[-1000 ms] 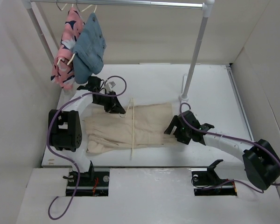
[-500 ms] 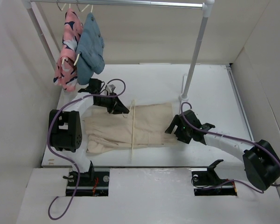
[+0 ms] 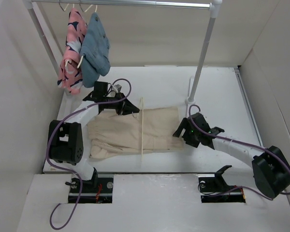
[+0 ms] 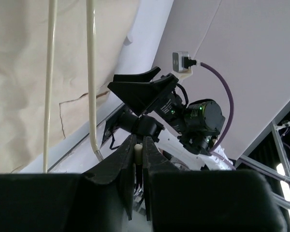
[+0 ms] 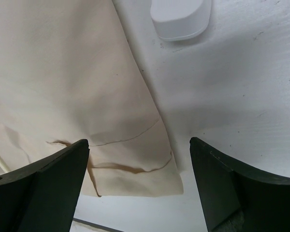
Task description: Place the trousers on the hanger
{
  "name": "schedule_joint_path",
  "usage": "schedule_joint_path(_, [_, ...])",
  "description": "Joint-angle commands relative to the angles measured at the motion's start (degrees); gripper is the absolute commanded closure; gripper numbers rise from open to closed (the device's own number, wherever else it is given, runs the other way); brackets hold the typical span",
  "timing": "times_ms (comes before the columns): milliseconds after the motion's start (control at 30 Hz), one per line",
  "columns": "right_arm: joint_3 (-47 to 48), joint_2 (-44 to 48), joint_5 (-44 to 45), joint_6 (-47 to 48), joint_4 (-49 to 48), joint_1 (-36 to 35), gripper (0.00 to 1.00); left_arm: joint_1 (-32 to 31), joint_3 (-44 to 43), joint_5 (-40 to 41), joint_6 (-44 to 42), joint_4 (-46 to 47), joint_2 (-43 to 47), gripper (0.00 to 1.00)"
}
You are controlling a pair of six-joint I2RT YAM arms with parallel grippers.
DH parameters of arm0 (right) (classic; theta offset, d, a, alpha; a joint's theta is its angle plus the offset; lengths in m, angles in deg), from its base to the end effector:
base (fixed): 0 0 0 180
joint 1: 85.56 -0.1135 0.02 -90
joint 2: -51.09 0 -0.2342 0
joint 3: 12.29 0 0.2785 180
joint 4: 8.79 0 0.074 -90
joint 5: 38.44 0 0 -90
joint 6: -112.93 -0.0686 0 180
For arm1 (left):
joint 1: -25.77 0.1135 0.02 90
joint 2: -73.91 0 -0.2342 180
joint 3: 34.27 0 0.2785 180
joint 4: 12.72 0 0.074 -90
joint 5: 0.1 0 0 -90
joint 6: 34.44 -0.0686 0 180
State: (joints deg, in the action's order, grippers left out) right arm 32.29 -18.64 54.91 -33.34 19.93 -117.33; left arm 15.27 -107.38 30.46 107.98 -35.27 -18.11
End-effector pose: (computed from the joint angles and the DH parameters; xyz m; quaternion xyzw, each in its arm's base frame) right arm 0.2359 0.1414 0.0998 0.2105 0.9267 0.1954 0.2422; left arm 0.3563 -0.1261 0.1852 -0.0929 0.8122 -0.5718 0.0686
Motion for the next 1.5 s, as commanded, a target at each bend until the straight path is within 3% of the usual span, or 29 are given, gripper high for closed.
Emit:
schedule_joint_path(0, [1.3,-0.3,1.1,1.3,-0.3,1.2,0.11,0.1,0.8,0.7,4.2,5.7,1.9,1.00])
schedule_joint_path(267, [1.9,0.7,0.6,2.5,0.3,1.2,0.12,0.7,6.2,6.4,0.0,5.7,0.2,1.00])
schedule_joint_path(500, [3.1,-3.6,0.5,4.8,1.6,0.7,0.16,4.2,7.8,9.8,-3.1,6.1,-2.8,1.00])
schedule_joint_path(667, [4.9,-6.5,-2.2,6.1,-1.3,-2.0,0.49,4.7,6.6,9.8,-4.3,4.8,-2.8,1.00])
schedule_joint_path(700, [6.9,-6.5,-2.2,6.6,-1.3,-2.7,0.71,4.7,6.6,9.8,-4.9,4.8,-2.8,1.00])
schedule_joint_path(800, [13.4,-7.5,3.2,10.3,4.3,-6.4,1.00,5.2,6.6,10.3,-5.4,3.8,-3.3,1.00])
schedule_joint_path(933, [31.9,-11.6,10.4,17.8,9.3,-17.2,1.00,5.8,6.6,10.3,-5.9,3.1,-3.9,1.00])
schedule_joint_path(1067, [39.1,-18.2,9.0,25.5,5.9,-26.2,1.00,6.4,6.1,10.8,-7.0,2.5,-3.9,1.00])
schedule_joint_path(1200, [38.5,-27.2,0.8,28.1,0.3,-30.1,1.00,7.7,4.2,10.3,-7.5,0.9,-4.9,1.00])
schedule_joint_path(1300, [33.5,-28.7,-4.1,26.2,-4.7,-30.1,0.98,8.3,2.2,10.3,-9.8,-1.0,-6.0,1.00])
schedule_joint_path(1467, [30.9,-30.4,-10.4,26.4,-7.4,-30.1,0.72,9.4,-1.8,10.3,-11.6,-5.1,-8.1,1.00])
